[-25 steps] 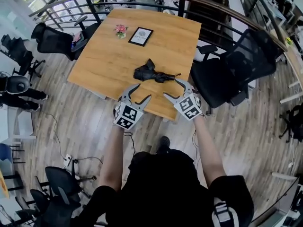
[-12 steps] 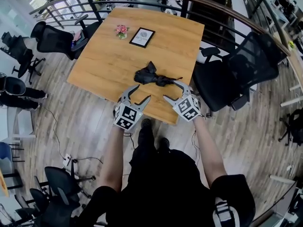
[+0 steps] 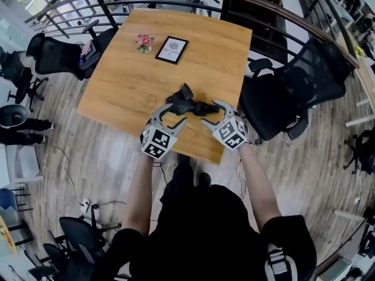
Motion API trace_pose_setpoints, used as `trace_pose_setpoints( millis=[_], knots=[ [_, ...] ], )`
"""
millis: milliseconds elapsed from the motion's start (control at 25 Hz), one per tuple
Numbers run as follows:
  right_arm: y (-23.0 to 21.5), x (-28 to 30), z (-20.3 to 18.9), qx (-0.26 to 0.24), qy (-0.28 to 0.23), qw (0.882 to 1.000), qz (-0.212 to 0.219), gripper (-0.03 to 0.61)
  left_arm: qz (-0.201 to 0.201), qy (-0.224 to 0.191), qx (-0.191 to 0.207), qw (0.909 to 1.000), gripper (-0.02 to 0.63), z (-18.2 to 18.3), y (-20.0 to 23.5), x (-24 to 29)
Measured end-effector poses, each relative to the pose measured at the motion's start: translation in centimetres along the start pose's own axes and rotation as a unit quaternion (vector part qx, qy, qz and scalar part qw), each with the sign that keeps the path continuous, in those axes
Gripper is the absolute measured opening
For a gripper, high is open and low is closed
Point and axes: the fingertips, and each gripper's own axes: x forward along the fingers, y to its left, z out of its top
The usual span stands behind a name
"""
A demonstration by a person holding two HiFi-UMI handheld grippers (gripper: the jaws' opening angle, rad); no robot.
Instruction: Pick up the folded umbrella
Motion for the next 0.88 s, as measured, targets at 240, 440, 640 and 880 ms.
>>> trace_pose_setpoints(
  millis=[240, 440, 640, 880],
  knots=[
    [-0.8, 3.1, -0.9, -0.002, 0.030, 0.999, 0.012, 0.354, -0.042, 0.017, 0.003, 0.9990, 0.278, -1.6, 1.7, 3.3],
    [-1.8, 5.6, -1.9, 0.023, 0.047, 0.999, 0.007, 0.354, -0.076, 0.031, 0.011, 0.9966, 0.278, -3.1, 2.9, 5.6],
    [-2.7, 7.9, -2.2, 0.039, 0.062, 0.997, -0.003, 0.356, -0.109, 0.039, 0.008, 0.9932, 0.278, -4.9, 4.1, 7.3],
    [-2.6, 10.6, -3.8, 0.055, 0.095, 0.994, -0.004, 0.356, -0.154, 0.047, 0.020, 0.9867, 0.278, -7.4, 4.7, 9.1]
  ],
)
